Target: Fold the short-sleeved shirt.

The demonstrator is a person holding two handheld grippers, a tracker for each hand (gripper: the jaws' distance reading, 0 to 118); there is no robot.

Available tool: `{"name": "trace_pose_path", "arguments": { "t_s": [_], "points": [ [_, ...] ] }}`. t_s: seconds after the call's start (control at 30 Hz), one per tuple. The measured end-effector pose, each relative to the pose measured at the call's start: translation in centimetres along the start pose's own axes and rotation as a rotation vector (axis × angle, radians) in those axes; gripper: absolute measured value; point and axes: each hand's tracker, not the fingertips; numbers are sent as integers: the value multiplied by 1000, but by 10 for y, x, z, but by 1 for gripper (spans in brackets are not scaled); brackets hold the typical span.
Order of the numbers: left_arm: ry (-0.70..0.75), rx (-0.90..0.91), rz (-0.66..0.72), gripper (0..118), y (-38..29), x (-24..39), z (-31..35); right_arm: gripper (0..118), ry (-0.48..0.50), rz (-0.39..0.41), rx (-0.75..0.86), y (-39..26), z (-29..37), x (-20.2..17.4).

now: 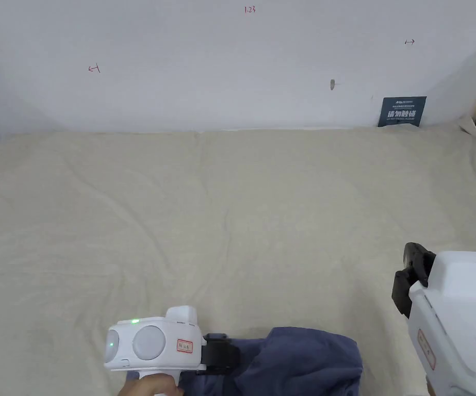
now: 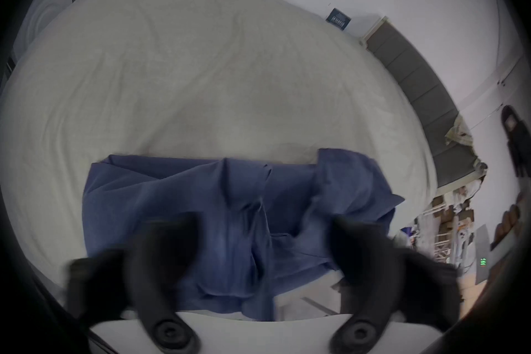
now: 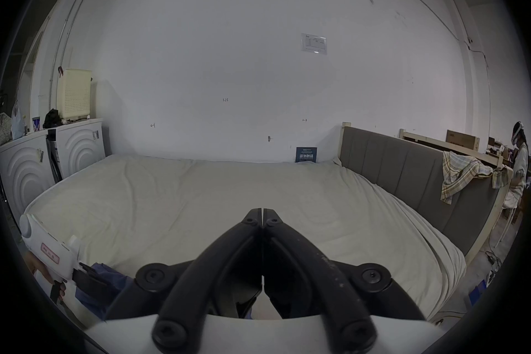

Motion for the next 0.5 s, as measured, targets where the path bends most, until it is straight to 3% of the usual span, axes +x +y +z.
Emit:
{"name": "trace_pose_path", "arguments": {
  "t_s": [0.07, 0.17, 0.27, 0.37, 0.43, 0.47, 0.5],
  "points": [
    [-25, 30, 21, 118, 0, 1, 12, 2, -1, -4, -7, -1, -1, 0],
    [-56, 132, 47, 112, 2, -7, 38, 2, 0, -5, -10, -1, -2, 0],
    [8, 237, 51, 103, 1, -18, 62, 2, 7, -5, -10, 0, -2, -3],
    [142, 370, -14, 67, -8, -27, 80, 2, 16, -4, -9, 0, -3, -5],
    [223, 434, -32, 19, -14, -33, 86, 2, 22, 0, -9, 1, -3, -6],
    [254, 458, -68, 1, -19, -35, 86, 2, 24, 3, -9, 1, -3, -7],
    [278, 475, -92, 1, -23, -38, 86, 2, 25, 3, -9, 1, -4, -8]
  ]
}}
